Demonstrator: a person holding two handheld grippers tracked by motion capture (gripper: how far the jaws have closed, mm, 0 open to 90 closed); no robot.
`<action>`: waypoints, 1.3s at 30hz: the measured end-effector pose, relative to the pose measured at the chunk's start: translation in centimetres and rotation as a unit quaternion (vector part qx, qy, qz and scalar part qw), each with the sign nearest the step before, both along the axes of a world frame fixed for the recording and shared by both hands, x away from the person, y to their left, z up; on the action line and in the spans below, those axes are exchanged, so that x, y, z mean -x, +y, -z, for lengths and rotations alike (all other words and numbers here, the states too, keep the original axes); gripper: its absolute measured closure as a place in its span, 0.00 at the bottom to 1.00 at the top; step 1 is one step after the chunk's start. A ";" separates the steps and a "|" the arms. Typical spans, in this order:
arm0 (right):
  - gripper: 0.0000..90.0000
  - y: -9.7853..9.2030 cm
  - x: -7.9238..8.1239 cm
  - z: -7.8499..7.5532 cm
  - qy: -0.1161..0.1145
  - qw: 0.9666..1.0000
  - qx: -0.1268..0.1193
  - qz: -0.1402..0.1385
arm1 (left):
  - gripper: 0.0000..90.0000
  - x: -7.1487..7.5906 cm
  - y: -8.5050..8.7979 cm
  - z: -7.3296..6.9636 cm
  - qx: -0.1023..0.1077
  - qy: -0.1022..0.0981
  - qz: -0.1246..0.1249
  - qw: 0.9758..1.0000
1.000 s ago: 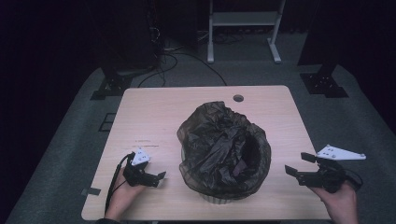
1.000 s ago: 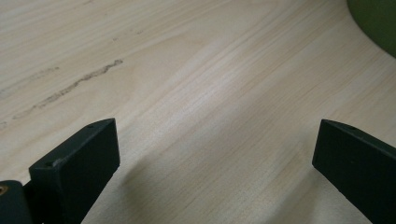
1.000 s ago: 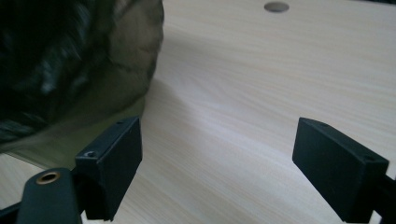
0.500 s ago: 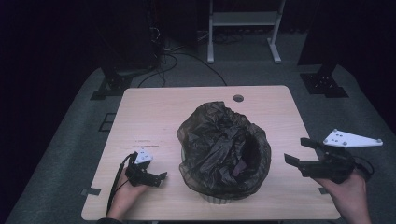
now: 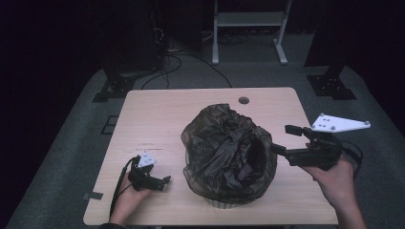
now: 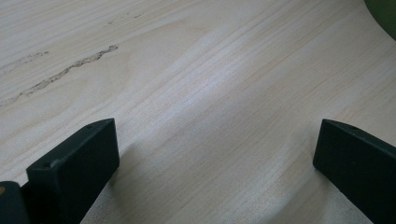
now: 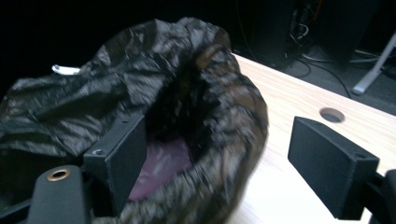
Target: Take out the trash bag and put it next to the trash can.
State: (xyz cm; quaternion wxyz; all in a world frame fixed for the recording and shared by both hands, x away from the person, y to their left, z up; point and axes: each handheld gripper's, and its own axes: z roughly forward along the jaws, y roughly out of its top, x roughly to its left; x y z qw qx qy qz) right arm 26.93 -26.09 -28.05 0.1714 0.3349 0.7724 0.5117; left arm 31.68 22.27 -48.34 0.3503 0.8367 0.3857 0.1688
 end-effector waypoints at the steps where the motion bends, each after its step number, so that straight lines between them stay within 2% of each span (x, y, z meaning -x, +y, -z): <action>1: 0.21 0.3 -0.2 -0.1 -0.001 1.000 0.001 -0.003 | 0.00 0.0 0.0 0.0 0.000 0.000 0.000 1.000; 11: 0.24 3.2 -1.8 -0.2 0.000 0.999 -0.014 -0.033 | 0.00 0.0 0.0 0.0 0.000 0.000 0.000 1.000; 12: 0.24 3.9 -2.2 -0.2 0.002 0.999 -0.012 -0.039 | 0.00 0.0 0.0 0.0 0.000 0.000 0.000 1.000; 15: 0.25 4.5 -2.5 -0.2 0.002 0.999 -0.006 -0.044 | 0.00 0.0 0.0 0.0 0.000 0.000 0.000 1.000; 19: 0.31 5.5 -3.1 -0.2 0.005 0.998 -0.011 -0.058 | 0.00 0.0 0.0 0.0 0.000 0.000 0.000 1.000; 20: 0.41 5.8 -3.5 0.1 0.012 0.998 -0.012 -0.066 | 0.00 0.0 0.0 0.0 0.000 0.000 0.000 1.000; 21: 0.41 5.8 -3.5 0.1 0.012 0.998 -0.012 -0.066 | 0.00 0.0 0.0 0.0 0.000 0.000 0.000 1.000; 22: 0.50 6.0 -3.7 0.3 0.015 0.998 -0.012 -0.067 | 0.00 0.0 0.0 0.0 0.000 0.000 0.000 1.000; 28: 0.59 6.5 -4.1 0.7 0.025 0.997 -0.009 -0.074 | 0.00 0.0 0.0 0.0 0.000 0.000 0.000 1.000; 30: 0.69 6.7 -4.2 0.9 0.028 0.996 -0.003 -0.080 | 0.00 0.0 0.0 0.0 0.000 0.000 0.000 1.000; 31: 0.69 6.7 -4.2 0.9 0.028 0.996 -0.003 -0.080 | 0.00 0.0 0.0 0.0 0.000 0.000 0.000 1.000; 35: 0.92 6.9 -4.1 1.1 0.031 0.996 0.002 -0.086 | 0.00 0.0 0.0 0.0 0.000 0.000 0.000 1.000; 39: 0.98 6.6 -3.5 1.0 0.027 0.996 0.015 -0.082 | 0.00 0.0 0.0 0.0 -0.001 0.000 0.000 1.000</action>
